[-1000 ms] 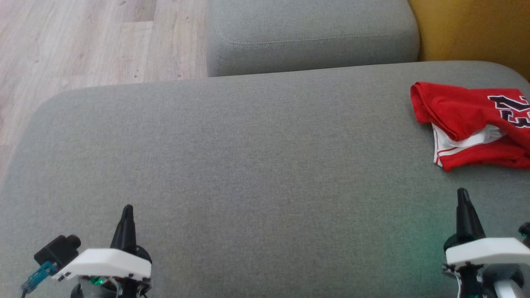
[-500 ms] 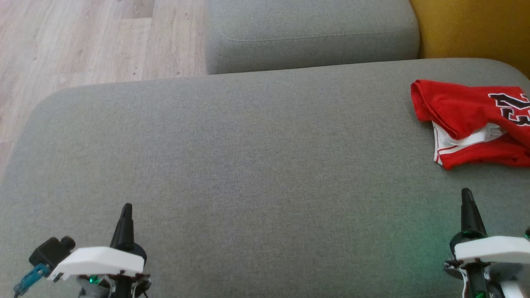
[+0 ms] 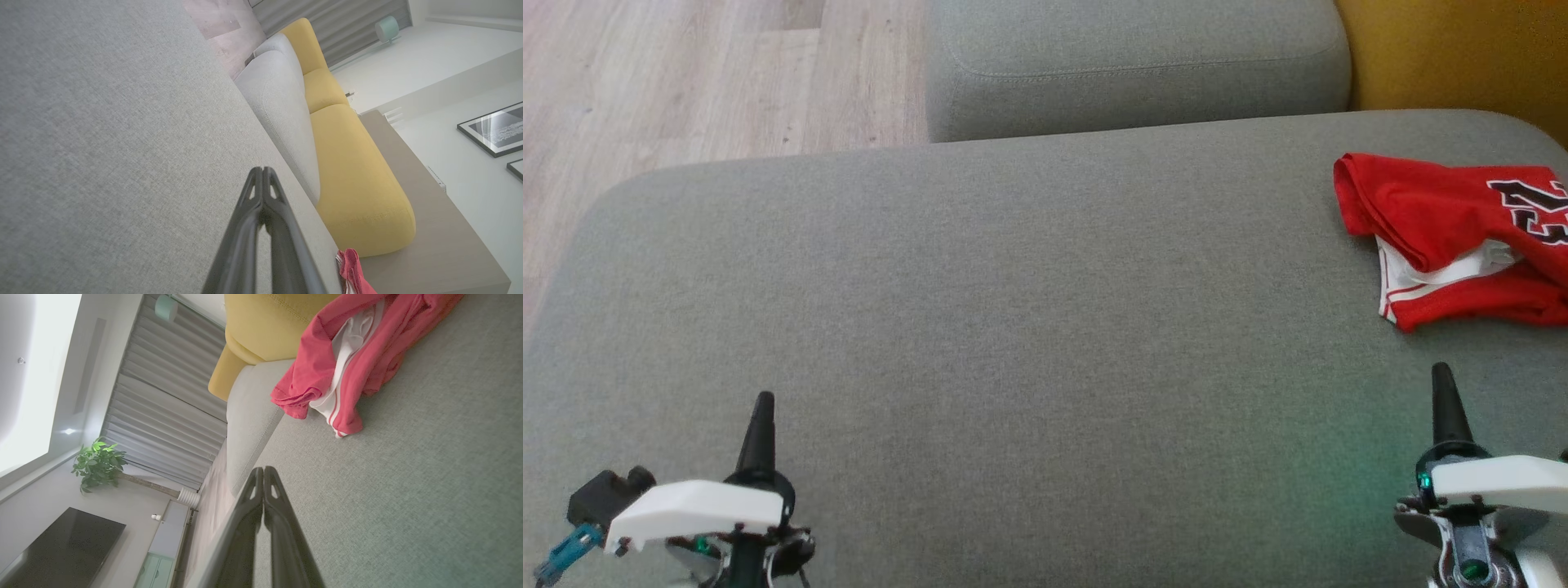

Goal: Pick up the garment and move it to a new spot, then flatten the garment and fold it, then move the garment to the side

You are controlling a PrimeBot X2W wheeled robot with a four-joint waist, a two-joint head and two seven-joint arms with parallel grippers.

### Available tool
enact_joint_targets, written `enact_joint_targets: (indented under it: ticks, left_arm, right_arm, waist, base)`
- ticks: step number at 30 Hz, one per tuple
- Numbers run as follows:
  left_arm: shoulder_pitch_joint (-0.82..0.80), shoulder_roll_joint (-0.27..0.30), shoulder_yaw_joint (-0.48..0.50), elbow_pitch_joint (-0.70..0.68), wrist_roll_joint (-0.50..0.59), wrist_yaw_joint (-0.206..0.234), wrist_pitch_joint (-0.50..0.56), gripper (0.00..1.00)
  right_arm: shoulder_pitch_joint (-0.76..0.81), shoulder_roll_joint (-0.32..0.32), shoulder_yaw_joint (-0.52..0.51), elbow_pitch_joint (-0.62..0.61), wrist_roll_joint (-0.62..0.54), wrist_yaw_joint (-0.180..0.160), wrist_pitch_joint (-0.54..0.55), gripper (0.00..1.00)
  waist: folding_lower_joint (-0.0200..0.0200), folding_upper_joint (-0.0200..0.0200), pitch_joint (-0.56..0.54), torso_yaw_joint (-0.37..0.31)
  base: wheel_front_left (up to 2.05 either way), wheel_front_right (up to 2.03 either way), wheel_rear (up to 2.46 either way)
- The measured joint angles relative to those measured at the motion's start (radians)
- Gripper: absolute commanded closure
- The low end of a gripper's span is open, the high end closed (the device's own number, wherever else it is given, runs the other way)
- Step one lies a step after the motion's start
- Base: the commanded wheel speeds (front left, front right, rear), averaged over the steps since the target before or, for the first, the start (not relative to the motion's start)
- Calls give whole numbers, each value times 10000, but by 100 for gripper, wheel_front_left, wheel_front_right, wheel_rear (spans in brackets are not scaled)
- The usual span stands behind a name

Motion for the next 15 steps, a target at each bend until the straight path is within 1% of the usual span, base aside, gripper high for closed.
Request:
enact_joint_targets:
  ticks: [9, 11, 15]
  left_arm:
    - [-51, 0, 75, -13, -1018, -12, 263, 100]
    - [-78, 0, 113, -21, -1258, -86, 291, 100]
    - [-188, 0, 259, -29, -1710, -96, 418, 100]
  right_arm:
    - [-3, 96, -169, -2, 922, 0, 221, 100]
    - [-5, 111, -188, -4, 1122, 0, 280, 100]
    - [-15, 196, -247, -31, 1524, 0, 380, 100]
  waist:
    - [0, 0, 52, -14]
    - [0, 0, 62, -17]
    - [0, 0, 85, -23]
  base:
    - [0, 0, 0]
    - [0, 0, 0]
    - [0, 0, 0]
